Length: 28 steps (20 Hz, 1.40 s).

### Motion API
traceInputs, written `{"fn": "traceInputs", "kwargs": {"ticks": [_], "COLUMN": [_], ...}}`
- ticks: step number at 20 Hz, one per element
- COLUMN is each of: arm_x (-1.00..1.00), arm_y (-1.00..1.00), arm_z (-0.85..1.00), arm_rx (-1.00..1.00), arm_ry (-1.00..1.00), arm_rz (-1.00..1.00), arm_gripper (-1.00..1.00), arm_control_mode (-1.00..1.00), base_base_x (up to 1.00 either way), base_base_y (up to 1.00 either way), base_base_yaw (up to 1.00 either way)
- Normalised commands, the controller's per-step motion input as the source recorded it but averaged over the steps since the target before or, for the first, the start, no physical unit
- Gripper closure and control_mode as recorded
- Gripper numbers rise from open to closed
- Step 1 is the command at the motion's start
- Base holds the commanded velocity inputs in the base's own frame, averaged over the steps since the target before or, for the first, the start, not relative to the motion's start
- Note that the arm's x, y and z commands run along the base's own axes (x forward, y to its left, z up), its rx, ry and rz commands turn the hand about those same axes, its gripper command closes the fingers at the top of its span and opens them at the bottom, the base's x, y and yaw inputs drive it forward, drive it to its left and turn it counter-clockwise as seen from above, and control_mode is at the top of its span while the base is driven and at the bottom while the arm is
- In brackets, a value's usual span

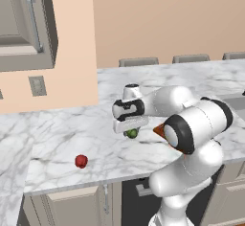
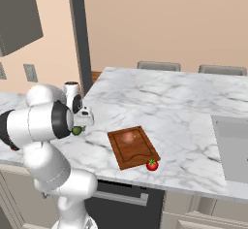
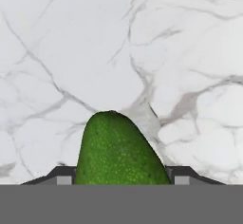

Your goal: Place the avocado, onion, tomato, and bell pepper on the cutting board.

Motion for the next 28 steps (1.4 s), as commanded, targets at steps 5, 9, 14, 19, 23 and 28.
{"fn": "traceInputs", "kwargs": {"ticks": [5, 9, 14, 19, 23, 28], "arm_x": [-0.77, -0.62, -0.18, 0.21, 0.49, 0.19], "arm_y": [-0.62, -0.83, -0.77, -0.54, -0.56, -0.6], "arm_z": [0.67, 0.33, 0.03, -0.01, -0.03, -0.09], "arm_rx": [0.0, 0.0, -0.01, -0.05, -0.03, 0.0], "arm_ry": [0.0, 0.0, 0.0, 0.0, 0.04, 0.06], "arm_rz": [-0.1, -0.19, -0.17, -0.06, -0.05, -0.01], "arm_gripper": [1.0, 1.0, 1.0, 1.0, 1.0, 1.0], "arm_control_mode": [-1.0, -1.0, -1.0, -1.0, -1.0, -1.0], "base_base_x": [0.0, 0.0, 0.0, 0.0, 0.0, 0.0], "base_base_y": [0.0, 0.0, 0.0, 0.0, 0.0, 0.0], "base_base_yaw": [0.0, 0.0, 0.0, 0.0, 0.0, 0.0]}}
